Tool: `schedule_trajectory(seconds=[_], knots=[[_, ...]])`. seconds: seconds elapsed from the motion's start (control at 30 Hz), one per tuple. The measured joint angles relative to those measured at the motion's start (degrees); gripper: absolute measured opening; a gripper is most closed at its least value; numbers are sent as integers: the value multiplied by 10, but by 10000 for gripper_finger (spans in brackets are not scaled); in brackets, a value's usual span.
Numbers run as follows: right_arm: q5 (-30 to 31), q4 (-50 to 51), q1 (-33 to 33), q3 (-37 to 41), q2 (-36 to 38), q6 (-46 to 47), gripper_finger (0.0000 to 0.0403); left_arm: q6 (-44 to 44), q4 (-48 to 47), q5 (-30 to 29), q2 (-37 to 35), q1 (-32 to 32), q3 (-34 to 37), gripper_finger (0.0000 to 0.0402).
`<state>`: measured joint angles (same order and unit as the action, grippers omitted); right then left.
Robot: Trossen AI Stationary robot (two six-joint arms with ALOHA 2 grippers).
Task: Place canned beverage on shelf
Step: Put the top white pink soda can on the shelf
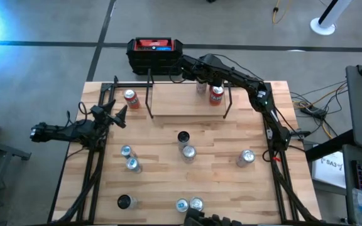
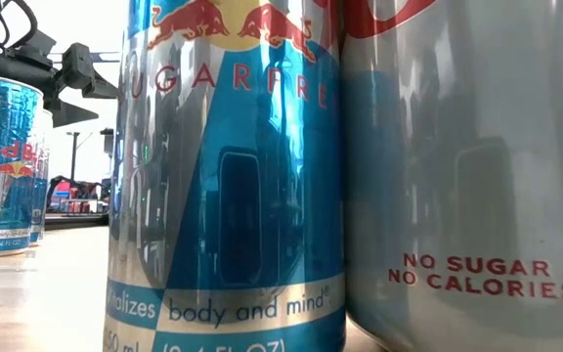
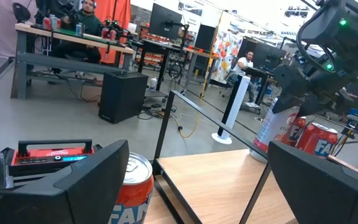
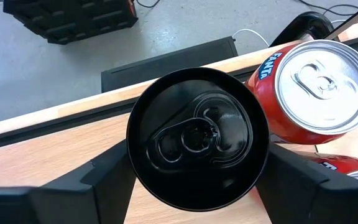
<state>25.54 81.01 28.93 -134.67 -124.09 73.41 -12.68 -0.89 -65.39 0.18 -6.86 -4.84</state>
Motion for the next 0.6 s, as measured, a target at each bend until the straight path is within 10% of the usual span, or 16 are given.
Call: schedule_trajectory(seconds=[0.6], knots=[[-2, 7, -2, 0, 0, 0, 300, 0, 0, 0, 0, 0, 0, 368]])
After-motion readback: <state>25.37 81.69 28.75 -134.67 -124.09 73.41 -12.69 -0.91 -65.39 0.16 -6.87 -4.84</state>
